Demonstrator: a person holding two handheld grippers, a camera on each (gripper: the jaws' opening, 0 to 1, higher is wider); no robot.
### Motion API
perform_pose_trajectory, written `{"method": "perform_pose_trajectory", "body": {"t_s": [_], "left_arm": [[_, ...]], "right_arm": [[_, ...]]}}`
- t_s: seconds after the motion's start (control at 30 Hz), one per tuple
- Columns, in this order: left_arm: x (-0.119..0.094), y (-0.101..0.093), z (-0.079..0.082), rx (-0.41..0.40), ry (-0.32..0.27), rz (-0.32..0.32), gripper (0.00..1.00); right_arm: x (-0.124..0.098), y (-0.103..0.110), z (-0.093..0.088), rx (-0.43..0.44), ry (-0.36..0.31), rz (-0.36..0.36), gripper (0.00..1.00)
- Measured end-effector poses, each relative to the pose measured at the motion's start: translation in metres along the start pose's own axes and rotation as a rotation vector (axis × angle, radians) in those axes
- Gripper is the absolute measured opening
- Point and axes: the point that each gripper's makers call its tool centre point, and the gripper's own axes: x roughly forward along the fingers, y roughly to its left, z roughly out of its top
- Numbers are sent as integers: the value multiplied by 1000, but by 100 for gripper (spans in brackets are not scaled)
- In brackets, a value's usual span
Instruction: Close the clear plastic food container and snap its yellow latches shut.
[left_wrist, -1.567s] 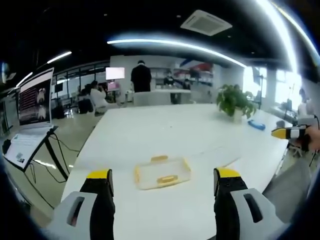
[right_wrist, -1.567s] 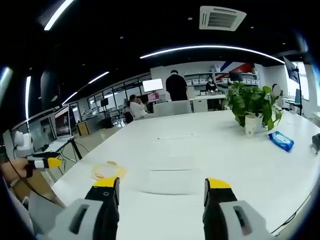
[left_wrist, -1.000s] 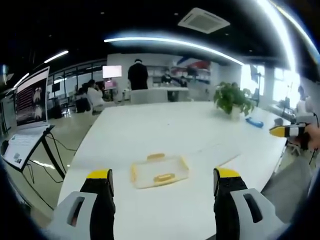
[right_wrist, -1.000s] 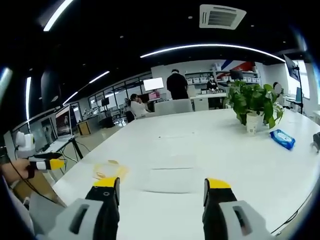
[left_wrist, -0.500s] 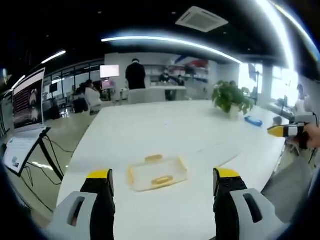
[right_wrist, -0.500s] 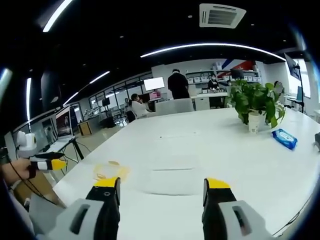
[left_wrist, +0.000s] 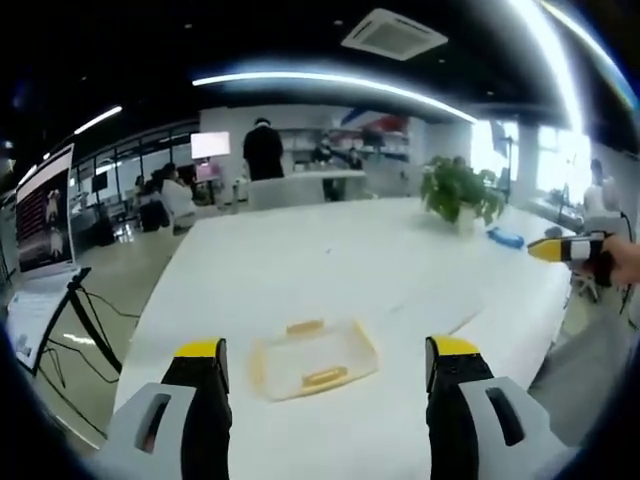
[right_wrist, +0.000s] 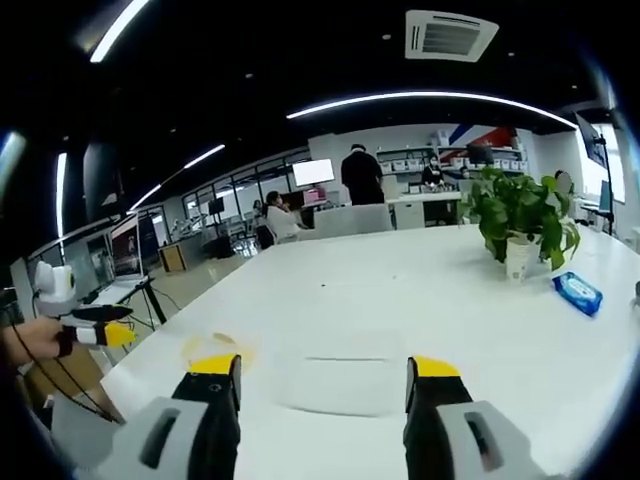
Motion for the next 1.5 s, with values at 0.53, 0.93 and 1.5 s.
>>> {"method": "perform_pose_trajectory", "body": {"t_s": [0.53, 0.93, 1.5], "left_arm": [[40, -13, 14, 19, -8, -72, 79], [69, -20, 10, 76, 14, -113, 78], [90, -27, 10, 67, 20, -147, 74]], "right_arm": [[35, 12, 9, -45, 17, 61, 63], [66, 26, 16, -114, 33, 110, 62], [92, 34, 12, -89, 55, 141, 61]]}}
